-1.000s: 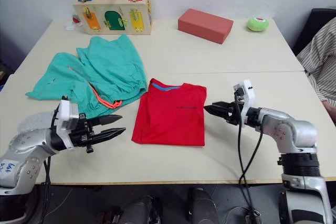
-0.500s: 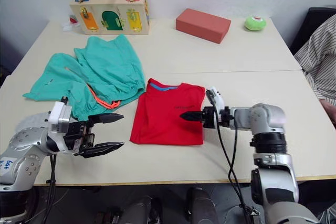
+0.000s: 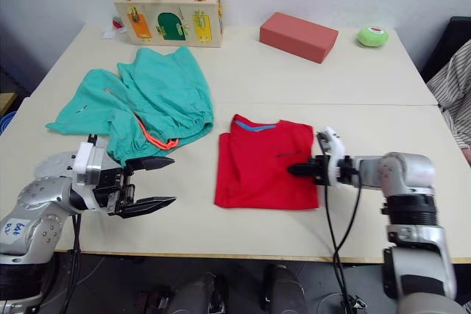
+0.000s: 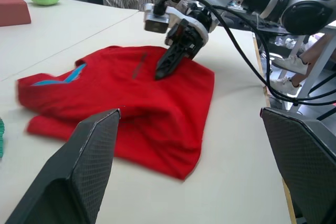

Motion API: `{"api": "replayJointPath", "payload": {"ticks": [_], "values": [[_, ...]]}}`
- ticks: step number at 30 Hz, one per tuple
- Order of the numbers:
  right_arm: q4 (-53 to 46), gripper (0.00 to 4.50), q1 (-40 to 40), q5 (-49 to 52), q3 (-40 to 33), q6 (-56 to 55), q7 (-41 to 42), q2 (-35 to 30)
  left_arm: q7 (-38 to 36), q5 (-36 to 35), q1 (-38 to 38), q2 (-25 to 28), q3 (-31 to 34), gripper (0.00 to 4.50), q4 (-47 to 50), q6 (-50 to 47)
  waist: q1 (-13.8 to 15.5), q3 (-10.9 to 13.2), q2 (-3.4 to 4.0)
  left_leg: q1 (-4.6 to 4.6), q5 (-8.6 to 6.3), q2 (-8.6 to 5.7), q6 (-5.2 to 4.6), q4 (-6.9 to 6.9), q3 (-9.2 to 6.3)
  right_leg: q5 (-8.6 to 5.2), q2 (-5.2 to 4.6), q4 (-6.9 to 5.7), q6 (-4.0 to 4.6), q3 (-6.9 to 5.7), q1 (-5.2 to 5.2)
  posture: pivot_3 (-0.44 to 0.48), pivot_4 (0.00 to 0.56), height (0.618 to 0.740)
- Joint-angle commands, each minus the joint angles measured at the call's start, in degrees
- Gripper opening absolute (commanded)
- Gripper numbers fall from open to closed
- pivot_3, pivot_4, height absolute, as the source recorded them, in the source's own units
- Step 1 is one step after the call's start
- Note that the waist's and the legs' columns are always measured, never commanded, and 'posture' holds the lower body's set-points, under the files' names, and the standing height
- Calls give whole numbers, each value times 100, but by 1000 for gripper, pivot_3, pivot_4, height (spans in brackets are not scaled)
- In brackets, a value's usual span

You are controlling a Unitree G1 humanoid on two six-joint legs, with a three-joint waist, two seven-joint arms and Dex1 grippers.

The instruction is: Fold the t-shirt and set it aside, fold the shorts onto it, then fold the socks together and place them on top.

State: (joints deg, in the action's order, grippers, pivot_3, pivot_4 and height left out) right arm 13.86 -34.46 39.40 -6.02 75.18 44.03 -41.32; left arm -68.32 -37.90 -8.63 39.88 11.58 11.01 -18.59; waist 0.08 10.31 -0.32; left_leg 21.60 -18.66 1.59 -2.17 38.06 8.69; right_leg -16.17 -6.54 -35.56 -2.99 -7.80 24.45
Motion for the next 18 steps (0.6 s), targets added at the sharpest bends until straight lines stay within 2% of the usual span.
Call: {"api": "replayJointPath", "payload": {"ticks": [1, 4, 9, 11, 14, 18], "values": [[209, 19, 547, -406, -141, -530, 562, -1160, -43, 7, -78, -10, -20, 4500, 23, 103, 30, 0, 0, 2, 0, 0, -1, -1, 0, 0, 0, 2, 0, -3, 0, 0, 150, 740], [788, 19, 1022, -933, 104, -1609, 1271, -2083, -86, 19, -146, -2, -63, 4500, -51, 116, 70, 2, -2, 2, -3, -2, -5, 0, 4, 1, 1, 8, -2, -3, -2, 0, 150, 740], [2884, 19, 1119, -2130, 488, -4299, 2392, -3007, -180, 24, -211, 55, -73, 4500, -158, 101, 5, 4, -3, -10, -1, 1, -6, 4, 25, 5, 7, 3, -10, 8, -3, 0, 150, 740], [3545, 19, 913, -2556, 641, -5212, 2559, -3077, -237, 45, -243, 77, -83, 4500, -237, 109, -27, 5, -3, -16, 1, 4, -3, 1, 31, 5, 10, -2, -10, 13, -3, 0, 150, 740], [4438, 19, 399, -3072, 751, -6211, 2365, -2968, -303, 59, -276, 92, -97, 4500, -326, 131, -128, 7, 1, -21, 6, 12, 8, 1, 45, 5, 20, -5, -10, 26, 1, 0, 150, 740], [5071, 19, -286, -3278, 653, -6494, 2271, -2701, -340, 48, -240, 97, -96, 4500, -294, 117, -229, 9, 3, -30, 16, 19, 26, -1, 50, 3, 26, -9, -7, 37, 2, 0, 150, 740]]}}
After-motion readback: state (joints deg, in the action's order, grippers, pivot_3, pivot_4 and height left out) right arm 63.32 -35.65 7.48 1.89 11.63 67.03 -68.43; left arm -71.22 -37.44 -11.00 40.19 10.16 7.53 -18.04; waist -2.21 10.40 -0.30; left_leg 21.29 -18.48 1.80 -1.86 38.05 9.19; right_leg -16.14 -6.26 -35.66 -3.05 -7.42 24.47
